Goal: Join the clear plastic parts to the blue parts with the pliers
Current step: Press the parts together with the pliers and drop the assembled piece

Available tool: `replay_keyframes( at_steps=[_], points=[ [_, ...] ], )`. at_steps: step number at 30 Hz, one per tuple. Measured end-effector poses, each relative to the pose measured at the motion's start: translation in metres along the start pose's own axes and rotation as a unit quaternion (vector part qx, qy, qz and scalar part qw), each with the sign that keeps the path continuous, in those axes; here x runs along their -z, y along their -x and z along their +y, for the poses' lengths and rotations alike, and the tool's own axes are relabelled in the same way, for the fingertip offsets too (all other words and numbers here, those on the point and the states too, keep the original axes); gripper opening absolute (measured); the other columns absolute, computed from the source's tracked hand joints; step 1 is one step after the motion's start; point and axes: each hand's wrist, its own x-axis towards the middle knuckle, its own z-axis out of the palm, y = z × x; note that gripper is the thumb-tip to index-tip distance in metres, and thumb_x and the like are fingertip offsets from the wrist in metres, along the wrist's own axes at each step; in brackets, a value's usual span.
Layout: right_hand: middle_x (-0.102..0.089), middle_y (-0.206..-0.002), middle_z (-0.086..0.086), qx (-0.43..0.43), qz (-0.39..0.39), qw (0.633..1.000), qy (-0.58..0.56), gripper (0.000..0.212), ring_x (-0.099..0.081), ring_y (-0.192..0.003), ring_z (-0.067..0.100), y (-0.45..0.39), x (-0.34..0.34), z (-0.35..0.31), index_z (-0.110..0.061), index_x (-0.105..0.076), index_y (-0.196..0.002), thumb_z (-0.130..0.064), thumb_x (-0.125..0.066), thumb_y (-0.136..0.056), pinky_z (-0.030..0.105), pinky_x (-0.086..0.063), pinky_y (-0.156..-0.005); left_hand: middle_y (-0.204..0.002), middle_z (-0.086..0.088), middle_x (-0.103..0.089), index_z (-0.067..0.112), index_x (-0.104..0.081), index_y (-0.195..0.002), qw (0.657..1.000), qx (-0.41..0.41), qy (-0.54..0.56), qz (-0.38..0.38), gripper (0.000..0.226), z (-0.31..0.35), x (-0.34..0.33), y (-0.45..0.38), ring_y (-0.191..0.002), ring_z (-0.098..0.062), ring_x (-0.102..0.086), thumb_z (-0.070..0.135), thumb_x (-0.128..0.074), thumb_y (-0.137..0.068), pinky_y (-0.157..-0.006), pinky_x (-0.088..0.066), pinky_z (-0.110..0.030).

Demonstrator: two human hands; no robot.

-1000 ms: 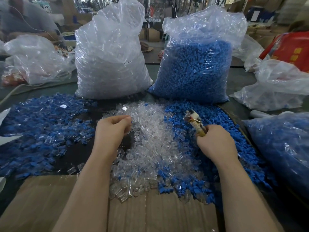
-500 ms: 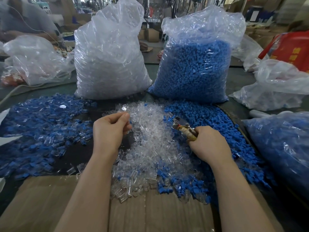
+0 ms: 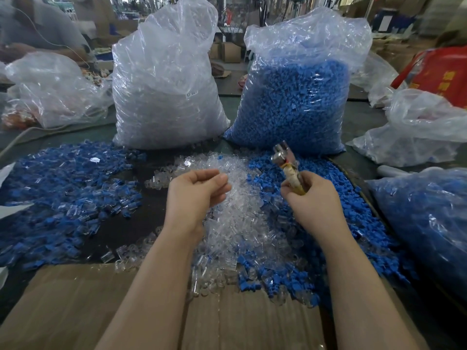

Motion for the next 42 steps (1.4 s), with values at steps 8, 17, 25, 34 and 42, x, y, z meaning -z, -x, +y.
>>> replay_keyframes(
  at_steps=[8, 17, 25, 34, 42],
  points=[
    [-0.064, -0.070, -0.004, 0.077, 0.018, 0.972, -0.223, 0.017, -0.053, -0.060, 0.001, 0.012, -0.008, -0.028, -0.025, -0.064, -0.076, -0.015, -0.073, -0.088, 0.009, -0.046, -0.056, -0.075, -0.005, -0.076, 0.006, -0.069, -0.095, 0.995, 0.037, 0.088, -0.011, 0.017, 0.000, -0.024, 0.013, -0.073, -0.014, -0.075, 0.001, -0.075, -0.080, -0.062, -0.058, -0.019],
    [-0.066, -0.078, -0.008, 0.128, 0.035, 0.961, -0.243, 0.013, -0.061, -0.067, 0.007, 0.017, -0.023, -0.033, -0.022, -0.063, -0.081, -0.015, -0.072, -0.088, 0.014, -0.050, -0.061, -0.081, -0.013, -0.076, 0.002, -0.071, -0.089, 0.999, -0.027, 0.039, -0.017, 0.010, 0.000, -0.038, 0.024, -0.073, -0.017, -0.075, -0.001, -0.075, -0.081, -0.062, -0.056, -0.020],
    [-0.064, -0.074, -0.003, 0.126, 0.073, 0.960, -0.238, 0.014, -0.059, -0.066, 0.019, 0.020, -0.028, -0.032, -0.025, -0.061, -0.079, -0.020, -0.071, -0.088, 0.035, -0.051, -0.060, -0.075, -0.004, -0.075, 0.010, -0.075, -0.082, 0.993, -0.106, -0.046, 0.006, 0.009, 0.000, -0.041, 0.026, -0.073, -0.015, -0.074, 0.002, -0.078, -0.080, -0.066, -0.058, -0.022],
    [-0.061, -0.073, 0.017, 0.116, 0.071, 0.968, -0.212, 0.022, -0.053, -0.067, 0.035, 0.020, -0.028, -0.034, -0.001, -0.062, -0.087, -0.022, -0.070, -0.089, 0.049, -0.046, -0.058, -0.073, 0.009, -0.075, 0.025, -0.075, -0.078, 0.969, -0.211, -0.123, 0.024, 0.021, -0.003, -0.040, 0.027, -0.071, -0.007, -0.072, 0.004, -0.080, -0.077, -0.067, -0.057, -0.019],
    [-0.063, -0.068, 0.001, 0.108, 0.052, 0.977, -0.177, 0.009, -0.053, -0.058, 0.014, 0.020, -0.028, -0.035, -0.014, -0.066, -0.085, -0.022, -0.069, -0.089, 0.034, -0.046, -0.056, -0.073, 0.010, -0.072, 0.019, -0.075, -0.082, 0.959, -0.236, -0.155, 0.028, 0.015, -0.006, -0.037, 0.025, -0.070, -0.001, -0.069, 0.005, -0.080, -0.078, -0.065, -0.053, -0.012]
  ],
)
